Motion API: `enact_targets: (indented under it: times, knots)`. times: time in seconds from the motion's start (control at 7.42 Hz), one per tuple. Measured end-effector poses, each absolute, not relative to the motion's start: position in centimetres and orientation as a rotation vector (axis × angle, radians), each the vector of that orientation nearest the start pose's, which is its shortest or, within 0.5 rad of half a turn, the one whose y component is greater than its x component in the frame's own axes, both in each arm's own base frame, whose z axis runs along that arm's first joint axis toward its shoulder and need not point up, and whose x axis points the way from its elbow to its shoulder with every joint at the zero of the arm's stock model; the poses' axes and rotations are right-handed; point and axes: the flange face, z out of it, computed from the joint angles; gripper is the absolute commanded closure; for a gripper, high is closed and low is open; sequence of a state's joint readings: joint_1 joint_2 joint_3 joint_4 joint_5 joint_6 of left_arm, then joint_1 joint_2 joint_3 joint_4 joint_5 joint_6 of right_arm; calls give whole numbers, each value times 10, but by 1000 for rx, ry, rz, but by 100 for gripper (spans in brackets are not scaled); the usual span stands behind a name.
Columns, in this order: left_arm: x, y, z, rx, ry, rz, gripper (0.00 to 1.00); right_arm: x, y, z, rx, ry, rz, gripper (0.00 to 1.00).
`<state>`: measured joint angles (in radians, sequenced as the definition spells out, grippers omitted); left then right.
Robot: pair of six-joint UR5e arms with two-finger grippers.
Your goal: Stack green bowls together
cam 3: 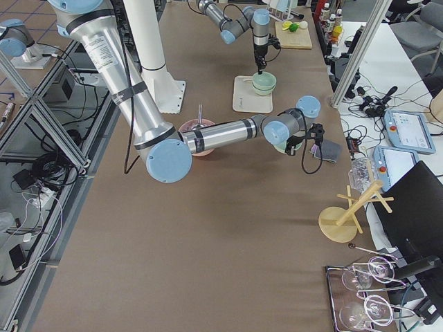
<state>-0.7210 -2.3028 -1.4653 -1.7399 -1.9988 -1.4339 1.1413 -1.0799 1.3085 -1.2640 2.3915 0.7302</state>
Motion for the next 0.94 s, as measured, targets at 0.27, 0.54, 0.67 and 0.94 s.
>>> enact_targets:
  times: [0.27, 0.54, 0.67, 0.94]
  knots:
    - [494, -556, 243, -44, 880, -376, 100, -238, -664, 456, -16, -944, 58, 100]
    - [495, -557, 244, -46, 878, -376, 100, -238, -664, 456, -16, -944, 58, 100]
    - [495, -556, 245, -47, 877, -377, 100, -238, -664, 456, -16, -944, 58, 100]
    - [496, -557, 246, -48, 874, -378, 100, -237, -664, 456, -16, -944, 58, 100]
